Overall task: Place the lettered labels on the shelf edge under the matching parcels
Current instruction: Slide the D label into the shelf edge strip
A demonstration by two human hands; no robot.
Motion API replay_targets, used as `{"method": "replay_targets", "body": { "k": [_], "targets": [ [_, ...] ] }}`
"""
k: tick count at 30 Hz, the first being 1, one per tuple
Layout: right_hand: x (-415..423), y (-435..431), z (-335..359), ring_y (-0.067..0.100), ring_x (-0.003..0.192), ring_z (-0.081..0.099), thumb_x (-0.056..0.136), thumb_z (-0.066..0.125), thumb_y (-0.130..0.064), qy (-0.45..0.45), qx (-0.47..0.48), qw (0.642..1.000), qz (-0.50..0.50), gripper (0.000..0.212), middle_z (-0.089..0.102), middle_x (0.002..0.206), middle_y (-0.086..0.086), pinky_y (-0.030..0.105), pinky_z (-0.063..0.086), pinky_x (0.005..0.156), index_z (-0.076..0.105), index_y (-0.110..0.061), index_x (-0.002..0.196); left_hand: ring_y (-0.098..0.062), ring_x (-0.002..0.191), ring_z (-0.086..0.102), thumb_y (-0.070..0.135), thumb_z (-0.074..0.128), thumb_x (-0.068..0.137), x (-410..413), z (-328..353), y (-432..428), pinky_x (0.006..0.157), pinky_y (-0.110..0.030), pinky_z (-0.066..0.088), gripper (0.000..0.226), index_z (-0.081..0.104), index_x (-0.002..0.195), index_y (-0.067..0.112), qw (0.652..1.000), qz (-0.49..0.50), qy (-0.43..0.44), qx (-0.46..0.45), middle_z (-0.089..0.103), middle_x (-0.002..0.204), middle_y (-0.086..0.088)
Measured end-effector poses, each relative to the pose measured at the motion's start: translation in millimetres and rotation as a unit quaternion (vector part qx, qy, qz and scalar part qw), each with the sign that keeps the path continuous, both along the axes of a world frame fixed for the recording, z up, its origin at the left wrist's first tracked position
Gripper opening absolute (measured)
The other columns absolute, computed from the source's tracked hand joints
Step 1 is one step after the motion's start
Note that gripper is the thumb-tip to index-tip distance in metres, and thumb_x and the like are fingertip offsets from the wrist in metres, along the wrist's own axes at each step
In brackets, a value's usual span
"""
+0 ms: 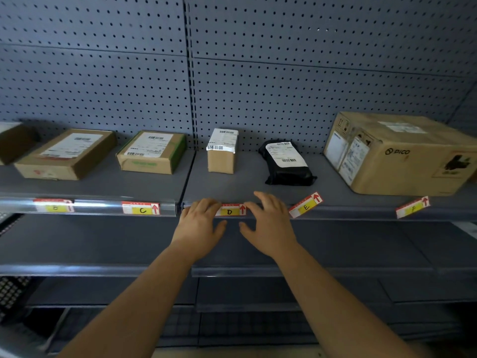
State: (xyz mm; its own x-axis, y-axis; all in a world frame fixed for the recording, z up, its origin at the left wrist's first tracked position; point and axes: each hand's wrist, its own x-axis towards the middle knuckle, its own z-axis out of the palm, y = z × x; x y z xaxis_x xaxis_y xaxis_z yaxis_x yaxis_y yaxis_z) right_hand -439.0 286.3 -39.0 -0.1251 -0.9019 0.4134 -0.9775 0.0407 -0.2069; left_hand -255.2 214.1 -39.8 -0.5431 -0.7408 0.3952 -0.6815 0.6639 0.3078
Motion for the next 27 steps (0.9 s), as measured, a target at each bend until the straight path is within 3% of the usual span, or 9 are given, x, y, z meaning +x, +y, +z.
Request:
{"method": "replay_targets", "body": {
  "k": [7,12,27],
  "targets": [
    [9.0,0.0,3.0,0.021,0.119,0.046,0.082,0.060,-0.046,0.011,-0.013,0.999,0.038,0.053,0.050,0.126,-0.001,0.042,0.035,0.103,0.056,-0.020,0.128,-0.018,0.123,0.041,0.038,0.054,0.089,-1.0,-0.2,-0.5,0.105,-0.040,0.027,0.047,0.048,0.132,0.019,1.000,-0.008,0.000,-0.001,0.047,0.132,0.002],
    [11.2,-1.7,0.0,0.016,0.114,0.050,0.084,0.056,-0.048,0.019,-0.002,0.999,0.039,0.050,0.054,0.121,-0.007,0.039,0.032,0.099,0.055,-0.025,0.128,-0.017,0.124,0.040,0.039,0.052,0.090,2.6,-0.7,-3.5,0.106,-0.039,0.027,0.047,0.046,0.132,0.021,1.000,-0.014,-0.004,0.004,0.046,0.134,0.004],
    [12.4,-3.0,-4.4,0.015,0.121,0.042,0.083,0.060,-0.048,-0.046,0.013,0.999,0.023,0.055,0.050,0.129,-0.009,0.037,0.024,0.102,0.049,-0.029,0.134,-0.019,0.120,0.045,0.032,0.058,0.087,6.9,-9.6,-8.0,0.103,-0.041,0.031,0.042,0.053,0.127,0.020,1.000,-0.022,0.021,-0.002,0.053,0.128,0.003]
  ]
}}
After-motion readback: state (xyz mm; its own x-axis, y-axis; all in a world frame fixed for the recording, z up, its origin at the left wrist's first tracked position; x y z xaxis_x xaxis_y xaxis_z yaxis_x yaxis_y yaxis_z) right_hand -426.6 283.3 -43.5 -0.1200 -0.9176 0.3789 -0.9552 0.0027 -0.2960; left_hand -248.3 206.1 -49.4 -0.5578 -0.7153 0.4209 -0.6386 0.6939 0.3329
